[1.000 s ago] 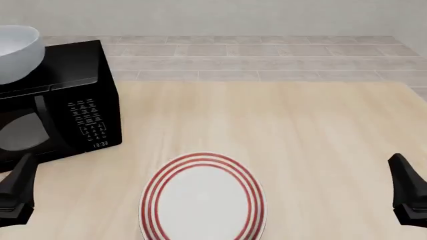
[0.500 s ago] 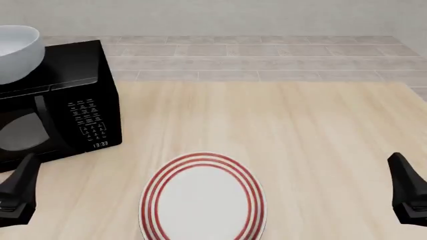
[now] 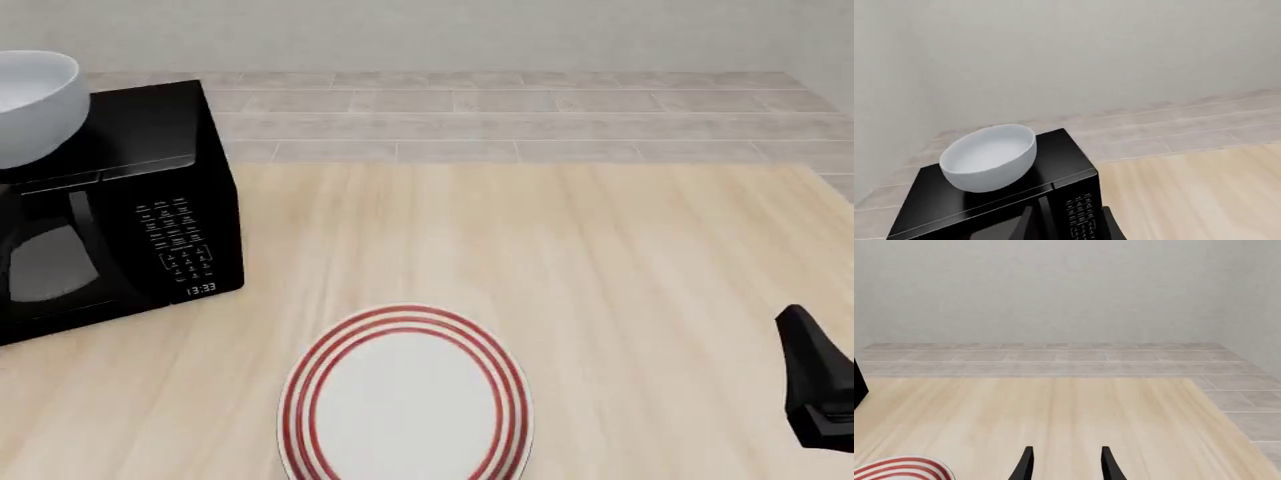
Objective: Pick up the white bowl and put it on the plate.
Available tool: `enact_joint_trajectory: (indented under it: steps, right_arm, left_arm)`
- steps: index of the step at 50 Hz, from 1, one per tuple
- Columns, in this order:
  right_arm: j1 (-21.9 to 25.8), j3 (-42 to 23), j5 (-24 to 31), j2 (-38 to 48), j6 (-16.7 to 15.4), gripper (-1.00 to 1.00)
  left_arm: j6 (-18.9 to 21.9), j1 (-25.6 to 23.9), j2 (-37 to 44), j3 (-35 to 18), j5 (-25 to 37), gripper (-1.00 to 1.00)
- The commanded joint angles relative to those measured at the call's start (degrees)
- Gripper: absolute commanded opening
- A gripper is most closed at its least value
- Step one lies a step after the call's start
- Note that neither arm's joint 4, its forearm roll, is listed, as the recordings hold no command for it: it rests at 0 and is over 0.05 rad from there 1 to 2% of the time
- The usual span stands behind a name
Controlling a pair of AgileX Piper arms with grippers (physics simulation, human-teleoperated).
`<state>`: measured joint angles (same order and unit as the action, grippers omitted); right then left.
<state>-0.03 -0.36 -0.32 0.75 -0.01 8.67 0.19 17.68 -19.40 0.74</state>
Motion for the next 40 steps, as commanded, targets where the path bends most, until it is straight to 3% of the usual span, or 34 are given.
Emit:
enact_joint_trajectory:
  steps: [1, 2, 3, 4, 9, 11, 12, 15, 16, 18, 20, 21, 23, 25, 28, 29, 32, 40]
  right_arm:
    - [0.00, 0.15, 0.15, -0.25, -0.08, 1.00]
    - [0.00, 0.15, 0.15, -0.24, -0.08, 1.00]
    - [0.00, 0.18, 0.18, -0.32, -0.05, 1.00]
    - [0.00, 0.16, 0.23, -0.33, -0.09, 1.00]
    - [0.02, -0.13, 0.51, -0.23, -0.28, 1.00]
    - [0.01, -0.49, 0.83, -0.26, -0.12, 1.00]
    - [0.02, -0.67, 0.95, -0.13, -0.29, 1.00]
    - [0.08, -0.74, 1.01, 0.20, -0.92, 1.00]
    - [0.07, -0.78, 1.09, 0.12, -0.83, 1.00]
    - [-0.04, -1.18, 1.41, -0.58, 0.75, 1.00]
    - [0.03, -0.68, 1.10, -0.38, 0.00, 1.00]
    - [0.03, -0.31, 0.77, -0.40, -0.03, 1.00]
    - [0.03, 0.04, 0.48, -0.41, -0.12, 1.00]
    - [0.02, -0.03, 0.45, -0.32, -0.08, 1.00]
    - [0.02, -0.05, 0.43, -0.30, -0.03, 1.00]
    - [0.02, 0.04, 0.37, -0.34, -0.03, 1.00]
    - [0.02, 0.01, 0.39, -0.33, -0.04, 1.00]
    - [0.02, 0.08, -0.64, 0.63, -0.06, 1.00]
  left_arm:
    - [7.16, 0.86, 9.11, -6.32, -4.69, 1.00]
    - [7.16, 0.86, 9.13, -6.29, -4.75, 1.00]
    - [6.85, 0.91, 10.75, -9.82, -2.38, 1.00]
    - [8.59, 0.70, 10.75, -7.12, -5.68, 1.00]
    - [10.53, 1.23, 14.24, -10.66, -6.12, 1.00]
    - [12.11, 1.00, 16.04, -16.17, -2.70, 1.00]
    - [12.95, 1.23, 15.83, -14.12, -5.24, 1.00]
    - [13.54, 1.62, 18.69, -19.65, -2.64, 1.00]
    - [14.87, 1.87, 18.37, -17.31, -5.54, 1.00]
    - [15.85, 1.83, 20.51, -20.73, -3.72, 1.00]
    - [17.76, 2.36, 21.50, -23.20, -3.27, 1.00]
    - [17.80, 2.43, 21.72, -21.18, -5.34, 1.00]
    - [18.87, 2.67, 23.33, -24.78, -3.66, 1.00]
    - [19.60, 2.88, 24.01, -22.93, -5.92, 1.00]
    - [20.95, 3.00, 26.91, -28.56, -2.51, 1.00]
    - [22.21, 3.10, 26.77, -26.23, -5.35, 1.00]
    - [23.74, 2.93, 28.41, -26.42, -5.91, 1.00]
    - [27.86, 4.45, 35.27, -32.79, -4.84, 1.00]
